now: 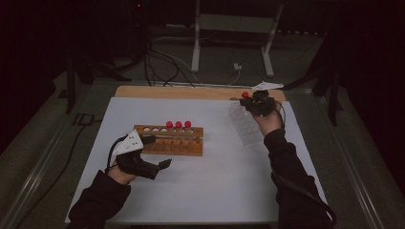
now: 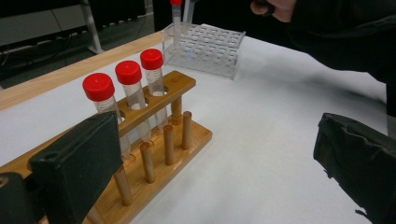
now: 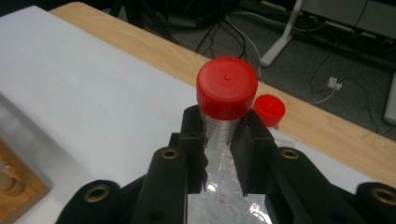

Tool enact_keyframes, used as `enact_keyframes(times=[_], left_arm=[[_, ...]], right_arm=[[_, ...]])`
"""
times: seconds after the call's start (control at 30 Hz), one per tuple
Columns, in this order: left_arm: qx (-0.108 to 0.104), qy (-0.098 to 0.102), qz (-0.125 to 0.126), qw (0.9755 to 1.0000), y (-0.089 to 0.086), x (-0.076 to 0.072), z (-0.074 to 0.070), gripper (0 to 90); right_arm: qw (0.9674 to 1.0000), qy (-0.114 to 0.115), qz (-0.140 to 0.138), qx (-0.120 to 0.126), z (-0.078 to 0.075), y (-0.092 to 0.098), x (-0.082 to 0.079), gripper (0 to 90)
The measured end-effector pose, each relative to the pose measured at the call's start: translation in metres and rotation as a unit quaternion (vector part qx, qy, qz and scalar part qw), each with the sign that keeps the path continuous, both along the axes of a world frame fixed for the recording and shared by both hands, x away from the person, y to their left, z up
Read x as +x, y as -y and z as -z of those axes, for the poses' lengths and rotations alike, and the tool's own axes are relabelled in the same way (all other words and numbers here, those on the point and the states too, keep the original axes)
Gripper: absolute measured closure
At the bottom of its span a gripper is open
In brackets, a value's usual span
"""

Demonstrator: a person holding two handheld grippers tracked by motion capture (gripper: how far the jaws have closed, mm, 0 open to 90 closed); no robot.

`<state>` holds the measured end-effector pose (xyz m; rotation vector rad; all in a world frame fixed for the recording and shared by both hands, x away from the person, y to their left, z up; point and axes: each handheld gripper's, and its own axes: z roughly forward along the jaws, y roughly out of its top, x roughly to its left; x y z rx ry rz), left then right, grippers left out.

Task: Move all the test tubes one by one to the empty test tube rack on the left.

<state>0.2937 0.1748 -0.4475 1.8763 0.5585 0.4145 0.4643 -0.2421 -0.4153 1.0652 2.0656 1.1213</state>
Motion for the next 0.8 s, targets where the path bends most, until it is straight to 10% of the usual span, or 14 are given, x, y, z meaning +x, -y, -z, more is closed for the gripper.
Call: enact_keyframes(times=[0.8], left_arm=[[0.008, -0.006, 0.01, 0.9999, 0.013, -0.007, -0.012, 1.9]], right_arm=[[0.9952, 0.003, -0.097, 0.001, -0.017, -0.017, -0.078, 75.4]])
